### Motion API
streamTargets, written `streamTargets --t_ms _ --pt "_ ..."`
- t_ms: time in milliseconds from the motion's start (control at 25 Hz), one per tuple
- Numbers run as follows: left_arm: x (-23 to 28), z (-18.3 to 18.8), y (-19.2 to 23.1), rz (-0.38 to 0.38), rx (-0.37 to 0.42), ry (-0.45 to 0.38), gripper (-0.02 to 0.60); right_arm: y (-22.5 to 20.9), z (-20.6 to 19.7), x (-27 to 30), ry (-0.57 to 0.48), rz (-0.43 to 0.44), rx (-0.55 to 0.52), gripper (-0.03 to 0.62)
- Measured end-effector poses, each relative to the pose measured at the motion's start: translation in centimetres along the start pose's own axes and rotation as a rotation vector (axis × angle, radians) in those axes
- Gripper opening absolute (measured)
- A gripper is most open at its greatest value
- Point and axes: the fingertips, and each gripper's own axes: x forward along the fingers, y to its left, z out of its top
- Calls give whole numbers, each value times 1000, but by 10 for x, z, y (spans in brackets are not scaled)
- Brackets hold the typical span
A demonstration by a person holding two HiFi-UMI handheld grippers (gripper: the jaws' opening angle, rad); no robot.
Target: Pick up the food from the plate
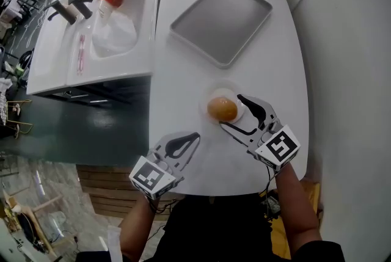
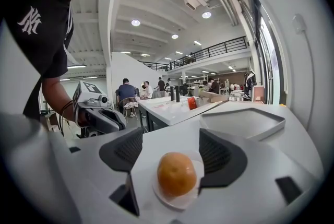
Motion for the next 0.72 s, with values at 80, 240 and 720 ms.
streamTargets --t_ms 80,240,720 --pt "3 -1 2 0 -3 4 9 2 -4 2 -1 18 10 302" --pt "11 -4 7 -12 -7 6 9 -3 -17 11 22 33 32 311" --pt "24 -20 18 -18 -32 25 10 -8 -46 34 81 58 20 330"
